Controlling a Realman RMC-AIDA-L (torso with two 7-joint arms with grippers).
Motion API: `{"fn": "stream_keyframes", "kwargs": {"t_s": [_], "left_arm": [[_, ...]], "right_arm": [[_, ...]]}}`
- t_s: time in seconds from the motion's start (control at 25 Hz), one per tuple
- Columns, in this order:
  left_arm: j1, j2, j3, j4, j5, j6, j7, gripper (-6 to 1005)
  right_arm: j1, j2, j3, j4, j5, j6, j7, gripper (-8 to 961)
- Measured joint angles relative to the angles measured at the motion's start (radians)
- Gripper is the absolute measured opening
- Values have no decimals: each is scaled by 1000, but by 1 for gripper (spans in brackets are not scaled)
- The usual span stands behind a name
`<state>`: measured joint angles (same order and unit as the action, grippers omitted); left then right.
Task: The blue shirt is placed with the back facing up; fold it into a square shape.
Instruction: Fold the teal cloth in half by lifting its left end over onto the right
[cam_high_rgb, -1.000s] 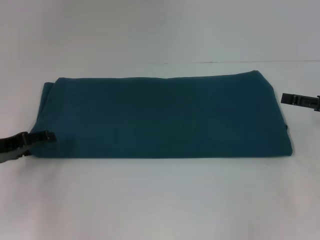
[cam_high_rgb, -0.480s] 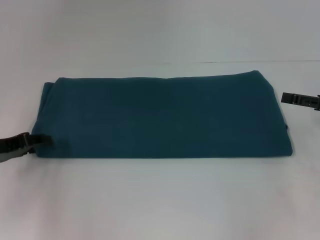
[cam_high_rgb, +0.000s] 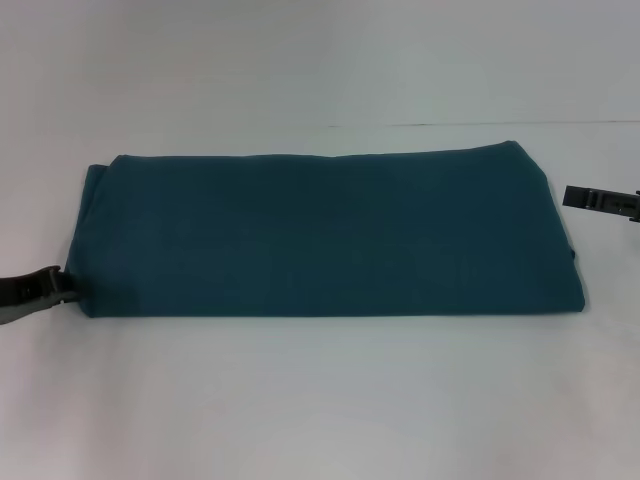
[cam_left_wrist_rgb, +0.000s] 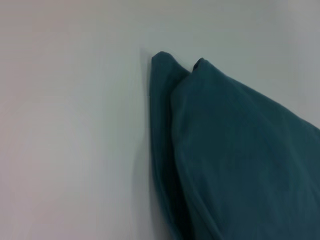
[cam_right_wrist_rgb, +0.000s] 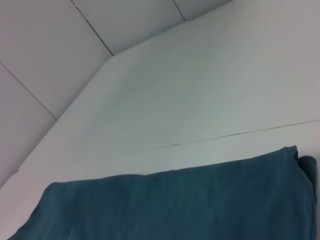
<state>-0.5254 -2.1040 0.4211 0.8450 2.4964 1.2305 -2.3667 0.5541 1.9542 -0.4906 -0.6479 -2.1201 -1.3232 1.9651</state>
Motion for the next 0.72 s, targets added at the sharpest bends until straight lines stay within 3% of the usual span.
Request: {"fn": "stream_keyframes", "kwargs": {"t_s": [0.28, 0.72], "left_arm": [[0, 0, -7, 5, 3, -2, 1, 28], [37, 8, -29, 74, 5, -10, 5, 13]], "right_arm": [[0, 2, 1, 5, 0, 3, -1, 915], [0, 24, 12, 12, 0, 7, -10, 915]]}}
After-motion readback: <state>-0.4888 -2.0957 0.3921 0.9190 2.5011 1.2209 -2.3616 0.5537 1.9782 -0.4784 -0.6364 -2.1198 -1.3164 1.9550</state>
